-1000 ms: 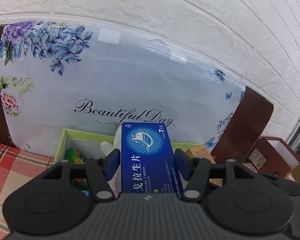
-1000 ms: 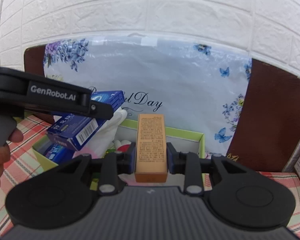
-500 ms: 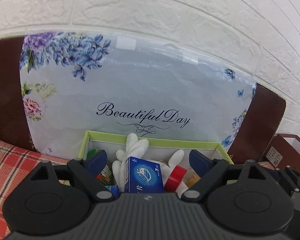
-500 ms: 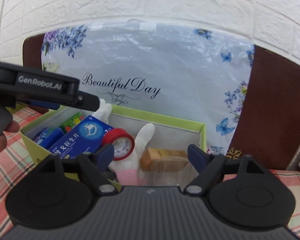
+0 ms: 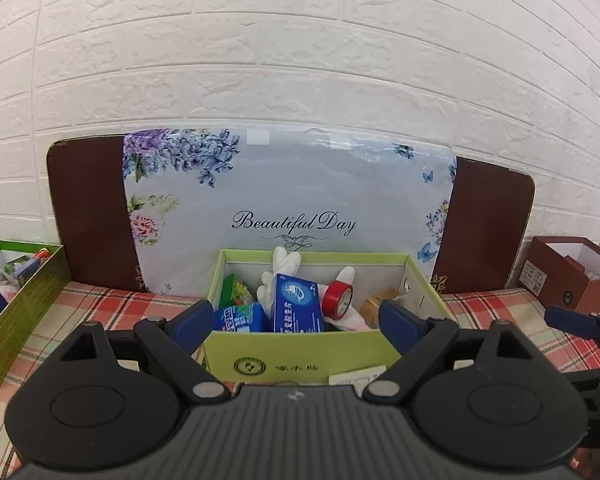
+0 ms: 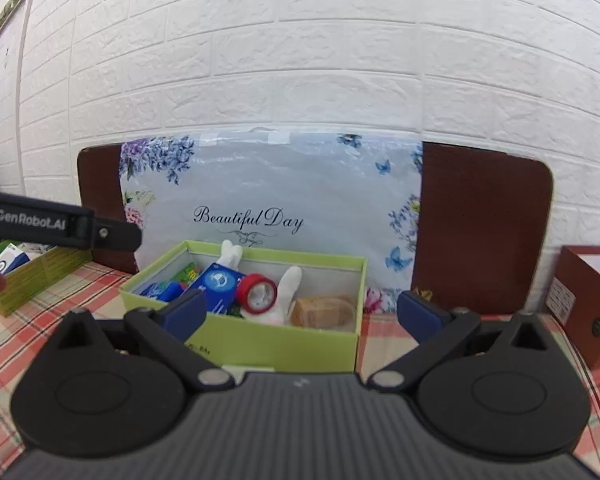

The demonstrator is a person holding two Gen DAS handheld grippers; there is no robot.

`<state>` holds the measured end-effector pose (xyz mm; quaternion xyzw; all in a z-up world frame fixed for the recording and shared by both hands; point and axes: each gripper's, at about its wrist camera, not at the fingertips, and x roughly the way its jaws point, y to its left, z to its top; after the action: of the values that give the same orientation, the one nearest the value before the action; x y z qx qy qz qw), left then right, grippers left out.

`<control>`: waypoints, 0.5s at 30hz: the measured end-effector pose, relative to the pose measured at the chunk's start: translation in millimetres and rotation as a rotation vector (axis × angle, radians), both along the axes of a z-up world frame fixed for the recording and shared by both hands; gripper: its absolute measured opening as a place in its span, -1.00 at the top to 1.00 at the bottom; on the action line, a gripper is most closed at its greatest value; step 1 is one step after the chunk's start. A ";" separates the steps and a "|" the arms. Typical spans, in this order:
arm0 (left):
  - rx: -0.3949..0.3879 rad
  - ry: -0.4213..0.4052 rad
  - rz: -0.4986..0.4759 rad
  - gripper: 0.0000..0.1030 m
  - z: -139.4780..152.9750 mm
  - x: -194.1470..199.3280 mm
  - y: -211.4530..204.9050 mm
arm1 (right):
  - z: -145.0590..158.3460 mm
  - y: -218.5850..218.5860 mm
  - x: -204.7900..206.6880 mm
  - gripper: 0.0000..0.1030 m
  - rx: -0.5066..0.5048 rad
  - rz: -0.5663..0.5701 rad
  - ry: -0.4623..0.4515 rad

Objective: Organize objects
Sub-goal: 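Drop the blue box into the green box with the left tool while the right tool drops the gold box, then grasp the green tube with the left tool while the right tool grasps the second gold box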

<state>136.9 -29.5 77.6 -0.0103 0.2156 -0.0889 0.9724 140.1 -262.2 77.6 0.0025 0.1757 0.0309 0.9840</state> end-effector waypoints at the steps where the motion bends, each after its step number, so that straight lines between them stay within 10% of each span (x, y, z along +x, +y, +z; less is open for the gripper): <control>1: -0.009 0.005 0.003 -0.79 -2.3 -8.8 1.8 | -0.4 -0.1 -9.7 -1.00 0.008 -0.004 0.003; 15: -0.089 0.135 0.032 -0.79 -77.8 -91.6 33.1 | -52.9 15.1 -97.4 -1.00 0.088 -0.023 0.116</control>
<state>45.3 3.6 -0.2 -0.0631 0.2765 -0.0819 0.9554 42.7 -247.1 24.7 0.0493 0.2307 0.0269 0.9714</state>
